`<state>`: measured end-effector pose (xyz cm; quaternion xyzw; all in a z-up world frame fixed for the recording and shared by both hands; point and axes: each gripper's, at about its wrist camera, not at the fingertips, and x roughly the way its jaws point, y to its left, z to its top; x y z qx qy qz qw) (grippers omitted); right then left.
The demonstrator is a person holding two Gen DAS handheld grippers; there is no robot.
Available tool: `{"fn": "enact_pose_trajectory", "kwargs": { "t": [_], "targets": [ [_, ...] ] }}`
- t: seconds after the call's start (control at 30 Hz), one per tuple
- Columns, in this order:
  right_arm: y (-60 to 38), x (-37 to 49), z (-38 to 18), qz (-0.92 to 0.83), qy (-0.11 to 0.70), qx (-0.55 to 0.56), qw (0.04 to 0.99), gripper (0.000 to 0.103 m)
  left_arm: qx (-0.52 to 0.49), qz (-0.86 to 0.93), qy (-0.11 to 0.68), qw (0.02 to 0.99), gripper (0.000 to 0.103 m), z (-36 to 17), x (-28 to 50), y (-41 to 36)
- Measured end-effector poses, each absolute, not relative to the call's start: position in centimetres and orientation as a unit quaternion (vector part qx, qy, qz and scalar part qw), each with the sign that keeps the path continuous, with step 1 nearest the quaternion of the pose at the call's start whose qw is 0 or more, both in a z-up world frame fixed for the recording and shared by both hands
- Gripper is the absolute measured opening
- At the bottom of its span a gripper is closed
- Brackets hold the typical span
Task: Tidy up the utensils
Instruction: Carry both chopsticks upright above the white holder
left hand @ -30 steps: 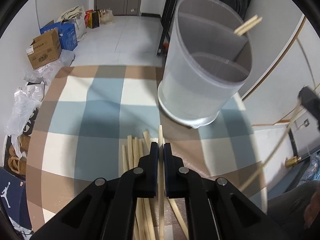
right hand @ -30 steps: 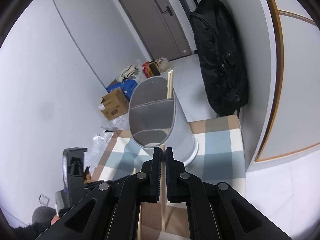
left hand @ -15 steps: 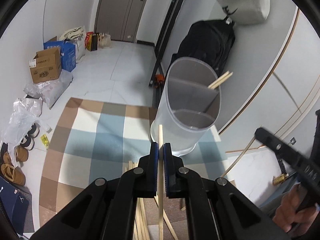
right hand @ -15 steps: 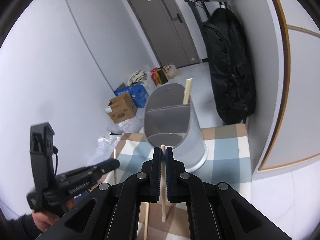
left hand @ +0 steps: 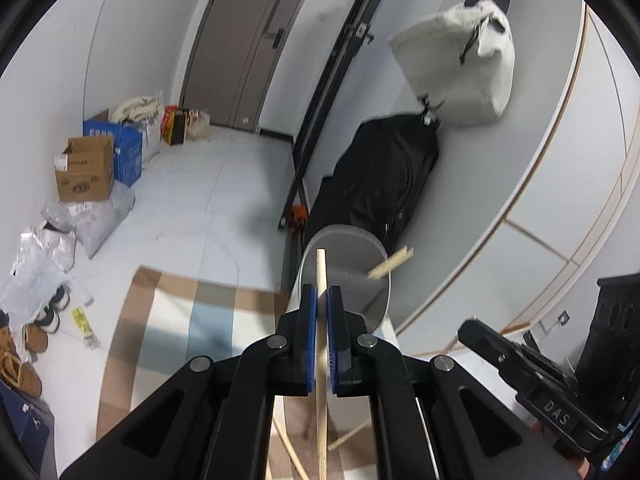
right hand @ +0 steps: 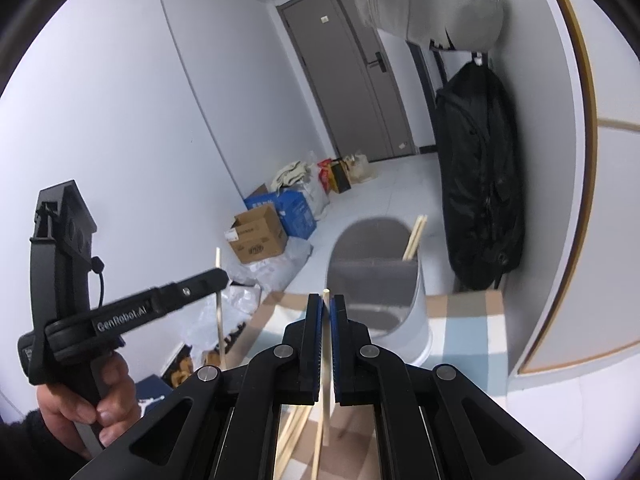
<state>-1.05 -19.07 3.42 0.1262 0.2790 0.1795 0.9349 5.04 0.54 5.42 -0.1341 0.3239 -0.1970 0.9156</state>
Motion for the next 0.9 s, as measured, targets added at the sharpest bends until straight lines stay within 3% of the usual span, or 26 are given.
{"fn": "enact_pose_trajectory", "kwargs": {
  "t": [0.4,0.9],
  "targets": [
    [-20.9,3.0,10.2,0.168,0.237,0.123,0.949,0.003,-0.149,-0.206,0.270,0.929,0.001,9.7,9.5,-0.6],
    [-22.9,10.2,12.2,0.143,0.213,0.121,0.959,0.003,-0.118,-0.211,0.239,0.941,0.001,10.3,15.4,-3.6]
  ]
}}
